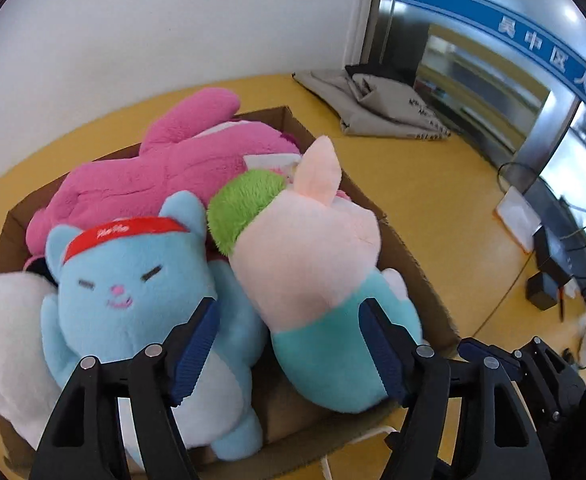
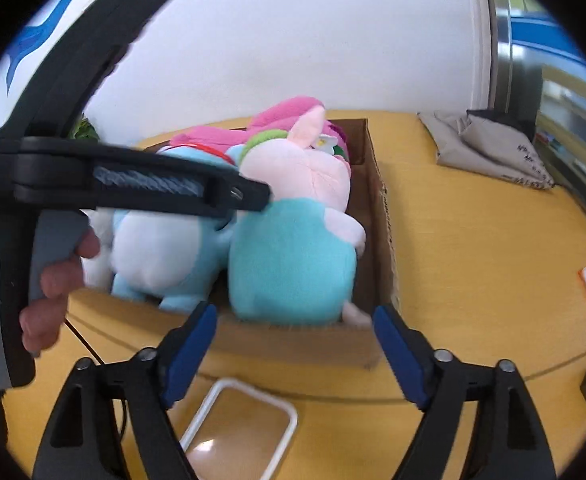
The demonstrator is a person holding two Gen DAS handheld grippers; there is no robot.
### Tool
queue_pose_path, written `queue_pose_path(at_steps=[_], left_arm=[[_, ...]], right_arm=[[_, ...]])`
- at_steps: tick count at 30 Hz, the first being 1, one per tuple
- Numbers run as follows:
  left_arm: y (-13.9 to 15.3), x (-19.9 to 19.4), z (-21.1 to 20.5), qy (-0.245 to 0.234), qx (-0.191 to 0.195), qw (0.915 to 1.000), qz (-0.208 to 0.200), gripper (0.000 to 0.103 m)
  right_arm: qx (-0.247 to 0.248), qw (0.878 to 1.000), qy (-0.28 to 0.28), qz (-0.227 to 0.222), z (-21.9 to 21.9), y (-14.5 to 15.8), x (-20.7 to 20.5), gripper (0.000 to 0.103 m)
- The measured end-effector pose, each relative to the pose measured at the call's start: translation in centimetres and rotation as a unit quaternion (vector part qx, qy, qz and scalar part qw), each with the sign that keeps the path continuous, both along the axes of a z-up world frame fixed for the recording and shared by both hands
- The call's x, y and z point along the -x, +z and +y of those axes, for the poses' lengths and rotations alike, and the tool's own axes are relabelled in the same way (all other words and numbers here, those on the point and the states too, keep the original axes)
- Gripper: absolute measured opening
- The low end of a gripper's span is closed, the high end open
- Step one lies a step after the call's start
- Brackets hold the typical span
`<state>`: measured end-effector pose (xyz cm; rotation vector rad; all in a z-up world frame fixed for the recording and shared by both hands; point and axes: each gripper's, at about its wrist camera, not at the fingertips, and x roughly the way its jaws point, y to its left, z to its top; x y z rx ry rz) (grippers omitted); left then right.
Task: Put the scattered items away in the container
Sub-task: 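Carry the pig into the box beside the blue bear and open both tools, then withdraw both tools and move them toward the clear phone case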
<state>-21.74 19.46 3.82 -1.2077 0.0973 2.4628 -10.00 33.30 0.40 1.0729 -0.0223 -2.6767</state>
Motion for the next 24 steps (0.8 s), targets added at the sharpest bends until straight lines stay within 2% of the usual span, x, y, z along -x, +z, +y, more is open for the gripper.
queue_pose_path(at_steps=[2, 3, 5, 7, 9, 12, 15, 24], left_arm=[[1.1, -3.5, -1.9, 0.016, -0.003, 0.9996, 0.025, 0.092], [1.4, -5.1, -2.7, 0.025, 0.001, 0.9991, 0.035, 0.095], [1.9, -8.4, -4.2, 0.04, 0.005, 0.9979, 0.05, 0.102], [2.1, -11.5, -5.8, 0.055, 0.006, 0.9964, 0.065, 0.103], [2.0, -14.4, -7.5, 0.079, 0.012, 0.9934, 0.082, 0.103], [1.1, -17.2, -9.3, 0.112, 0.01, 0.9901, 0.084, 0.103], [0.3, -19.2, -10.9, 0.124, -0.013, 0.9899, 0.067, 0.103], [0.3, -22.1, -12.8, 0.157, -0.029, 0.9835, 0.084, 0.103]], right_arm=[[0.003, 1.0, -0.005, 0.013, 0.0, 0.5, -2.0, 0.086], [0.001, 1.0, -0.012, 0.023, -0.2, 0.9, -3.1, 0.088], [-0.002, 0.999, -0.023, 0.044, -0.9, 1.8, -5.3, 0.103], [-0.005, 0.997, -0.032, 0.066, -1.9, 2.7, -7.7, 0.103], [-0.016, 0.997, -0.033, 0.073, -2.4, 2.9, -8.1, 0.103], [-0.037, 0.996, -0.031, 0.073, -3.4, 2.9, -9.0, 0.103], [-0.054, 0.996, -0.035, 0.067, -4.2, 2.7, -9.7, 0.103], [-0.081, 0.994, -0.052, 0.051, -4.7, 2.5, -11.6, 0.103]])
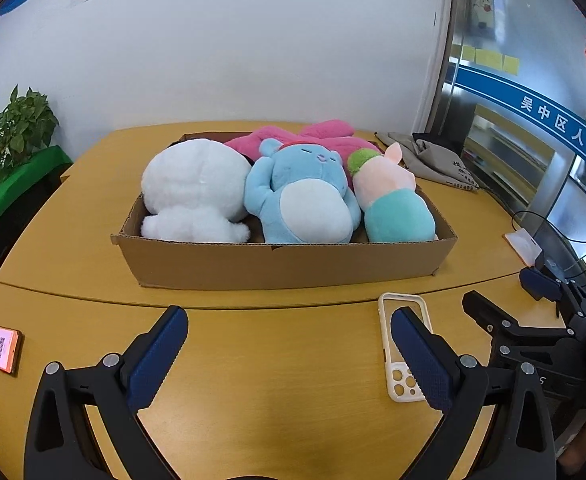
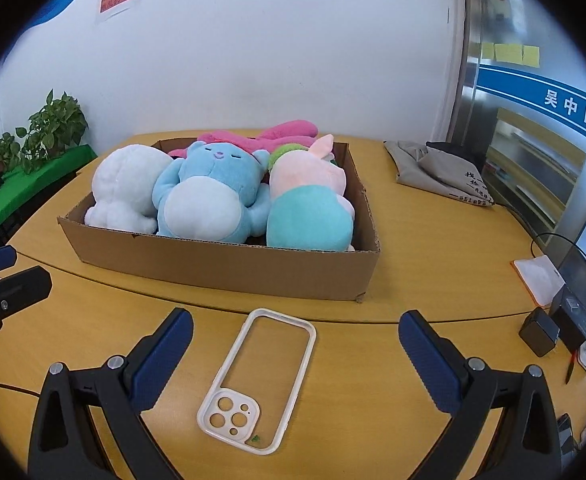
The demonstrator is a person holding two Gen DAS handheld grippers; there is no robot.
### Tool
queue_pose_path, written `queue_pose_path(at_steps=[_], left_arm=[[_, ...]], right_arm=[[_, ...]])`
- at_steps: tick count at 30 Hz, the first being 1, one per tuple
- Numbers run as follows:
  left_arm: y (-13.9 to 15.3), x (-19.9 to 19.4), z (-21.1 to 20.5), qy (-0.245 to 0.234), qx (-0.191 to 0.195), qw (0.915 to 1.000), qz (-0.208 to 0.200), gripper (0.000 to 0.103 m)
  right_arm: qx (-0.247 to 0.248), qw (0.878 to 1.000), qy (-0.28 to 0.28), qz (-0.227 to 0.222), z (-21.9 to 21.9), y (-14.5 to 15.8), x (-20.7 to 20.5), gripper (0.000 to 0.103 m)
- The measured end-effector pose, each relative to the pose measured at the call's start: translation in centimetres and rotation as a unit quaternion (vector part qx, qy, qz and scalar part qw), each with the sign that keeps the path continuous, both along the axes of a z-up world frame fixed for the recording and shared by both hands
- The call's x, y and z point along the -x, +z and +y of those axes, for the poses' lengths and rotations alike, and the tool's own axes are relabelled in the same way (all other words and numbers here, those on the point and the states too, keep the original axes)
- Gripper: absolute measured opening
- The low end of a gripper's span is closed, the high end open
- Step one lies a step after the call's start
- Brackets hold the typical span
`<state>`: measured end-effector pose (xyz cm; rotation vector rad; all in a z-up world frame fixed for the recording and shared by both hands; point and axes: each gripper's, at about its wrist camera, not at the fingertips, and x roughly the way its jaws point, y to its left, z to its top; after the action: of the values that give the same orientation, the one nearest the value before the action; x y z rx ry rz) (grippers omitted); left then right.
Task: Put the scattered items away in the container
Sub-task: 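Withdraw both tools and move them toward the clear phone case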
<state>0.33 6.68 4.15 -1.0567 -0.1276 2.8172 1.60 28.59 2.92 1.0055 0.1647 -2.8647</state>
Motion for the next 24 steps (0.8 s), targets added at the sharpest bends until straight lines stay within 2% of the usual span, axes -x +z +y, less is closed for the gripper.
queue_pose_path(at_steps=[14, 24], left_arm=[[-1.1, 0.1, 0.2, -0.009, -0.024, 0.9994, -0.021, 0.103], [-2.7, 1.1, 1.9, -0.036, -0.031, 0.9974, -0.054, 0.103]], right_arm=[[-0.005, 1.0, 0.005, -0.001, -0.3, 0.3, -1.0, 0.103], [0.022, 0.999, -0.012, -0.031, 2.4, -1.5, -0.2, 0.103]])
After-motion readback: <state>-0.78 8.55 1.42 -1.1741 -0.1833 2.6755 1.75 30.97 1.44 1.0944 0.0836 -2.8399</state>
